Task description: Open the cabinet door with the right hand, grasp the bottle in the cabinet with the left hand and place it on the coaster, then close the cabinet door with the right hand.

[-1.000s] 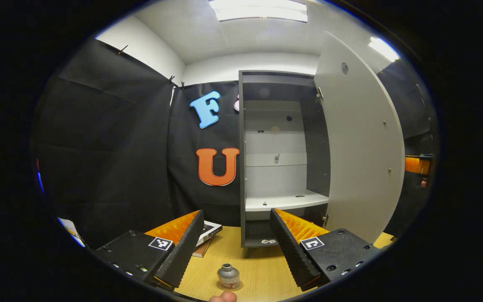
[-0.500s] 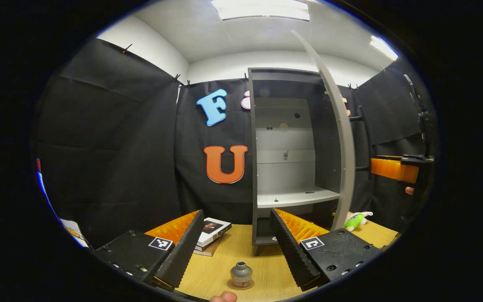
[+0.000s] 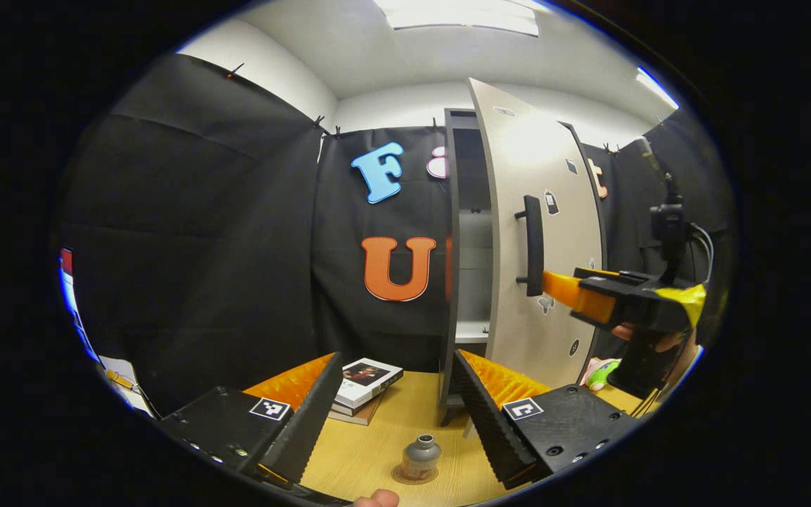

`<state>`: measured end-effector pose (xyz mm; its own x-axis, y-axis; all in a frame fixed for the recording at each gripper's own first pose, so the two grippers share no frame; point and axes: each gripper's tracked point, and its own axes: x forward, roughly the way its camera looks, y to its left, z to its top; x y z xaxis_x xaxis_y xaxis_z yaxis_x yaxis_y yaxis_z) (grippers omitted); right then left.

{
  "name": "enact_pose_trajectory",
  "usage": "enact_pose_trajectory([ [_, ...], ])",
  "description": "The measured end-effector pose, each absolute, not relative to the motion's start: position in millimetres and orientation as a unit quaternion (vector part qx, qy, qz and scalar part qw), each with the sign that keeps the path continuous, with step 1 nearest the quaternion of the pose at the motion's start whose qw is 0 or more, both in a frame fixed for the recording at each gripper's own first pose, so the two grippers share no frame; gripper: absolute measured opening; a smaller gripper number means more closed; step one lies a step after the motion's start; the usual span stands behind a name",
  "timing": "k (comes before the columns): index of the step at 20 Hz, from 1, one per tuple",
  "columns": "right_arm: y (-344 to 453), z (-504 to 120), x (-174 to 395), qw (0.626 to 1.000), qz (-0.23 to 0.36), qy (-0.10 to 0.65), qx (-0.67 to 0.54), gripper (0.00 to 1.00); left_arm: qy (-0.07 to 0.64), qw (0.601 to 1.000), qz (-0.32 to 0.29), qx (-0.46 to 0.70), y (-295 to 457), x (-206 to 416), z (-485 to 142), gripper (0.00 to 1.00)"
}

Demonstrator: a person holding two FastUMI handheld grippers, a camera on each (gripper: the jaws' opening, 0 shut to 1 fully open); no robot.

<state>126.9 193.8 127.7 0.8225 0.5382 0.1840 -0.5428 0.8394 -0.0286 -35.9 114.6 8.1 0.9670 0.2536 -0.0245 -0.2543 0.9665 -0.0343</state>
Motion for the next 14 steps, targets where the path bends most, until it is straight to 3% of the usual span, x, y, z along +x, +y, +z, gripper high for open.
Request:
enact_pose_trajectory([
  [8,195.3,128.9,146.0,0.962,0.258,-0.092,0.013,0.97,0.014,0.989,0.145,-0.003,122.9,-40.6,-0.1,0.94],
  [14,146.5,144.8,117.6,0.968,0.232,-0.093,0.028,0.97,0.012,0.992,0.126,-0.008,106.3,-38.3,1.4,0.94],
])
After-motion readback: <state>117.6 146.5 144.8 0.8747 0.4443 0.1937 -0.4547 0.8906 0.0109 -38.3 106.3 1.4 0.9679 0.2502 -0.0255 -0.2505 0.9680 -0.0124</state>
